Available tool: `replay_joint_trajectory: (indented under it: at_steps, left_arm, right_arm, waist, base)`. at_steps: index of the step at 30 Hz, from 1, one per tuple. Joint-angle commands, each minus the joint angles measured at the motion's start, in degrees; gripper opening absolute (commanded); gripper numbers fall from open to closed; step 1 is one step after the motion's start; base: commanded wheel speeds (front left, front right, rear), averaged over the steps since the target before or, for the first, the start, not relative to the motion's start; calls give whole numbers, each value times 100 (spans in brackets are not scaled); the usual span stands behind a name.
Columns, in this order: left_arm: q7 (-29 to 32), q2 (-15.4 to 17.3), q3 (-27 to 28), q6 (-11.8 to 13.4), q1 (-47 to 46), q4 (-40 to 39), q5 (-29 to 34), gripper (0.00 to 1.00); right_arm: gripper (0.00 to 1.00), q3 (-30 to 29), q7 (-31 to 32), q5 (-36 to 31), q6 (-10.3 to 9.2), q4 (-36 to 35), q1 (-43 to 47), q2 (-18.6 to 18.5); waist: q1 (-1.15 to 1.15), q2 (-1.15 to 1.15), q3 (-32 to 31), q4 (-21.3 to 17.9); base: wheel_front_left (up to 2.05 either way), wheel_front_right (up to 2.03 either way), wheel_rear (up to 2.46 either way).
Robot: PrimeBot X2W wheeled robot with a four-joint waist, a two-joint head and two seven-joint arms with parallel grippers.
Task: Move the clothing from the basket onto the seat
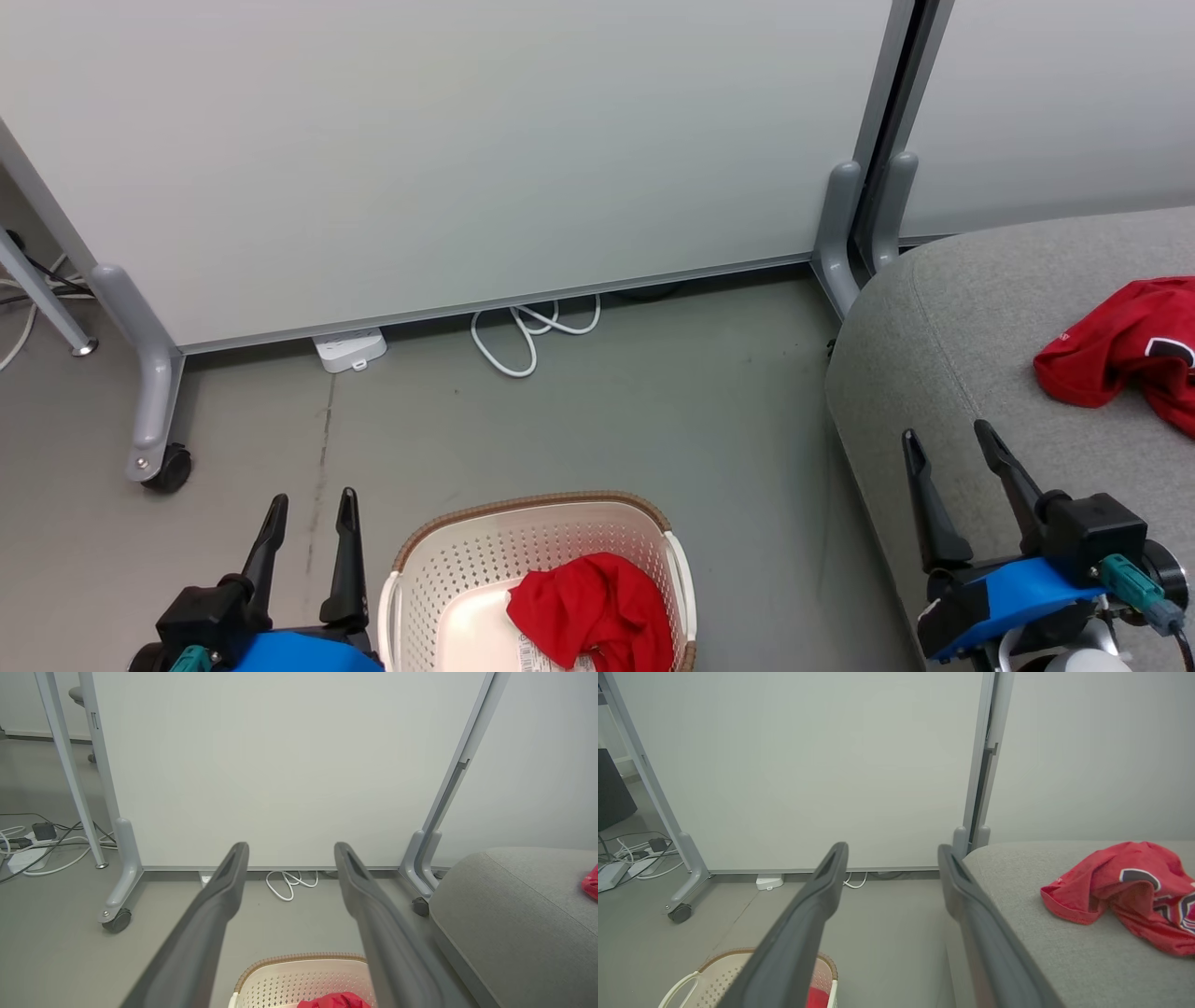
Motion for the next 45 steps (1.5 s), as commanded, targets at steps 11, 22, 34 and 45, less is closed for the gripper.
replay_joint_trajectory:
  at_steps: [11, 22, 34, 45]
  left_arm:
    - [-15, 209, -502, -8, -879, 303, -29, 100]
    - [114, 856, -1854, -6, -2774, 1779, -321, 100]
    - [658, 1574, -2983, -6, -4265, 3089, -575, 100]
    - [848, 1442, -2615, 536, -4864, 3998, -867, 100]
  right_arm:
    - [100, 139, -98, 121, 1, -410, -749, 13]
    - [100, 318, -352, 311, 1, -761, -1922, 15]
    - [100, 877, -766, 886, 1, -533, -2534, 19]
    - [100, 1172, -894, 1155, 1, -397, -2689, 16]
  waist:
    - [1, 0, 1594, -323]
    - [1, 0, 3729, -1127]
    - [1, 0, 5212, -1942]
    - [1, 0, 5638, -2047]
  base:
    - [0, 0, 0]
    - [0, 0, 0]
    - [0, 0, 0]
    - [0, 0, 0]
